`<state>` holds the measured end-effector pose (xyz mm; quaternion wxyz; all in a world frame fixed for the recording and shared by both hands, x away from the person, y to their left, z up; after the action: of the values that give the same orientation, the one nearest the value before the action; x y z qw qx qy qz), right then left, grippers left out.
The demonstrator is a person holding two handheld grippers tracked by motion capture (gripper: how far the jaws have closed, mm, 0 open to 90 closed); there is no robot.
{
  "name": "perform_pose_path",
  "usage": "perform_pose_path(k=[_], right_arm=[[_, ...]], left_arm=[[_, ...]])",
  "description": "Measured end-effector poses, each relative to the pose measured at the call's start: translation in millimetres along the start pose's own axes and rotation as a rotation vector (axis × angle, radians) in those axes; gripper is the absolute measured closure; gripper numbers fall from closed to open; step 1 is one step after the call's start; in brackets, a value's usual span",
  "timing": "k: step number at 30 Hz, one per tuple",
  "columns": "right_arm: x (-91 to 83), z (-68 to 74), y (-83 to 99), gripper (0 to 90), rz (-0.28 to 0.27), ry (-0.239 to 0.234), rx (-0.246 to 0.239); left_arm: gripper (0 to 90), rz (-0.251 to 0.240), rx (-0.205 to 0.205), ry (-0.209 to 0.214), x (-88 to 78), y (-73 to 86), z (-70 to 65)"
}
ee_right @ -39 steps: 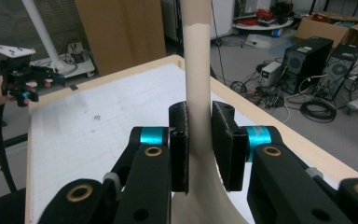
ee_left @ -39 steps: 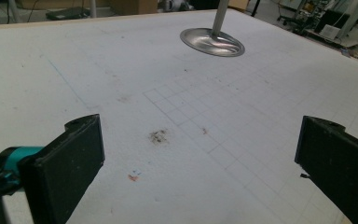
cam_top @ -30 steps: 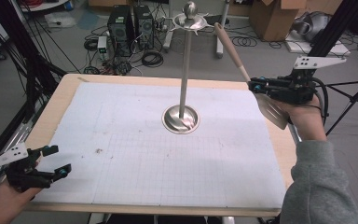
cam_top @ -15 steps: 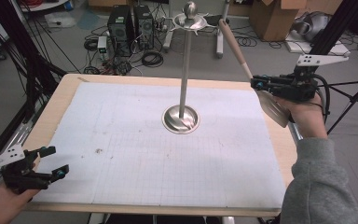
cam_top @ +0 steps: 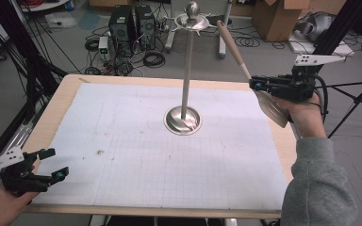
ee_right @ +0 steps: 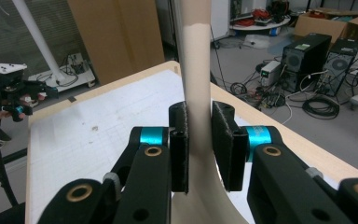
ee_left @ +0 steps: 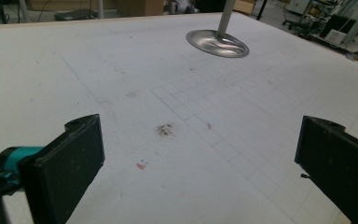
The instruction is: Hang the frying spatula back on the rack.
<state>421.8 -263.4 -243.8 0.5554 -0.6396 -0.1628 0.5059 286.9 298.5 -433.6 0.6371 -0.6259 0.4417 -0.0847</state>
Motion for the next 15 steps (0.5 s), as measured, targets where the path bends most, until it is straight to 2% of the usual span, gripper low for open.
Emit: perform_pose_path(k=[15], right_arm=[[9.6,4.4,2.7,77.7,0.007,-0.024,-0.008]], left_arm=[[1.8,0.013,0.003,-0.001,1.3,2.1,-0.7]])
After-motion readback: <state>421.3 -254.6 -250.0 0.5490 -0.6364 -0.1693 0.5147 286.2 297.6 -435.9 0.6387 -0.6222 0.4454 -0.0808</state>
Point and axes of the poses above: each handheld gripper's, and its own axes: x roughly forward along the jaws, y roughly out of its underside, z roughly to its left, the point moved 9 cm from there along x, roughly forward along the jaws, and after that the axes turned 9 degrees about z, right-handed, at the moved point
